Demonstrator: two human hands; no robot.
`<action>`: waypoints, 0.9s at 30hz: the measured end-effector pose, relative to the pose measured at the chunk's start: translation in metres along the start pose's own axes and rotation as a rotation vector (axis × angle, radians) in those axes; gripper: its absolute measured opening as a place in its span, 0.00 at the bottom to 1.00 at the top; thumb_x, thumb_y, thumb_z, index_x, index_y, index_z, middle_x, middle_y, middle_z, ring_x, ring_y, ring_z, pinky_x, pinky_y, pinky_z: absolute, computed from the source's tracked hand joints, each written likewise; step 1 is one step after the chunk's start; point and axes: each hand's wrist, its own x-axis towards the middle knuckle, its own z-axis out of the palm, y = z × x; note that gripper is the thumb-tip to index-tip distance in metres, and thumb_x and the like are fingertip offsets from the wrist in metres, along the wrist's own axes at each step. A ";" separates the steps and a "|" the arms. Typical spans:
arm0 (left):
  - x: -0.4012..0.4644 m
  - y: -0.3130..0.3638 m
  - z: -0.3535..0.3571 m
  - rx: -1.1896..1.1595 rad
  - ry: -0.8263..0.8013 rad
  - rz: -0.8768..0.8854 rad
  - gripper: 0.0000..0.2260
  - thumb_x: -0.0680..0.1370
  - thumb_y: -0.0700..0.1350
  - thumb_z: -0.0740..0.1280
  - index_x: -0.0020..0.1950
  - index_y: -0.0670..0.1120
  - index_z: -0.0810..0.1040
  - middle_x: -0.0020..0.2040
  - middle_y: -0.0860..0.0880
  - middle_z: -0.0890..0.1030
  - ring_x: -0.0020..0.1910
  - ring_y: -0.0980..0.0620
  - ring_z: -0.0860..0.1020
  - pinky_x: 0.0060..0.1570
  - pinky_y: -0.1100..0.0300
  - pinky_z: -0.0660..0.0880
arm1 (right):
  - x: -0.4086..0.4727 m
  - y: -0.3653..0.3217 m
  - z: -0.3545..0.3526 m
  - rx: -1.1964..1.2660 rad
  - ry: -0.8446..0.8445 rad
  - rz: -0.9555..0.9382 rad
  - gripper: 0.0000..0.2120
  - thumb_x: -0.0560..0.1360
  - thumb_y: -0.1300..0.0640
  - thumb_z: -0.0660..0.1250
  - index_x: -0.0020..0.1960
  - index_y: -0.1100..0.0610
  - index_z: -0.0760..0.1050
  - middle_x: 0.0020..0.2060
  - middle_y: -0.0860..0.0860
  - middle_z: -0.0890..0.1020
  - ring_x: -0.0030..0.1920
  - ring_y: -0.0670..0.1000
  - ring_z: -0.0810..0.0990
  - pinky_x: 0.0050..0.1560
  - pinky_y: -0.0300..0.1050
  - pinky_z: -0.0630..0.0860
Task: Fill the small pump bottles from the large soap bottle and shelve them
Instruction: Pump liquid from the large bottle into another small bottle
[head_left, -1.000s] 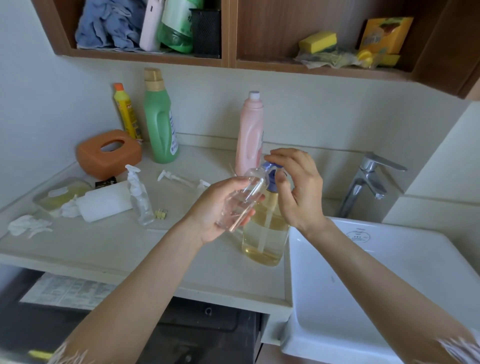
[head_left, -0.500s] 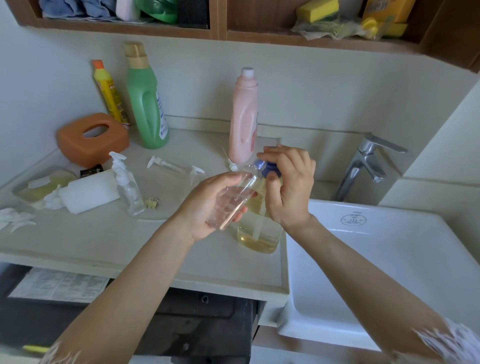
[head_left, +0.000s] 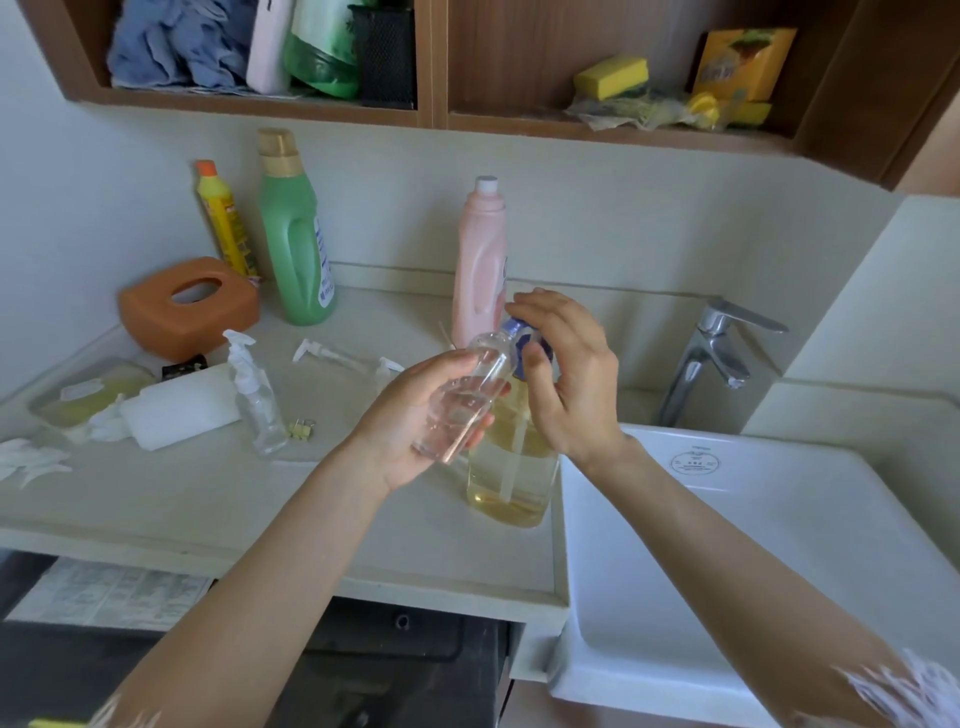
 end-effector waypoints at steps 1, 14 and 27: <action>0.000 0.000 0.000 0.002 -0.003 0.009 0.14 0.66 0.52 0.69 0.48 0.49 0.83 0.40 0.47 0.84 0.30 0.52 0.79 0.28 0.64 0.75 | -0.002 0.002 0.003 0.036 0.024 -0.010 0.17 0.75 0.61 0.56 0.54 0.66 0.80 0.53 0.58 0.82 0.59 0.57 0.77 0.62 0.51 0.71; -0.004 -0.008 -0.001 -0.009 0.037 -0.051 0.16 0.66 0.51 0.68 0.51 0.47 0.80 0.38 0.47 0.83 0.28 0.52 0.78 0.27 0.65 0.73 | -0.015 0.002 0.010 -0.010 0.060 0.000 0.19 0.70 0.61 0.55 0.50 0.64 0.82 0.50 0.57 0.83 0.57 0.58 0.80 0.59 0.57 0.74; -0.001 -0.005 0.005 0.007 0.017 0.068 0.19 0.63 0.53 0.70 0.52 0.47 0.79 0.39 0.48 0.84 0.29 0.51 0.80 0.28 0.64 0.75 | -0.006 0.008 0.004 0.007 0.024 -0.047 0.17 0.75 0.60 0.56 0.55 0.67 0.78 0.55 0.59 0.80 0.60 0.58 0.76 0.64 0.48 0.69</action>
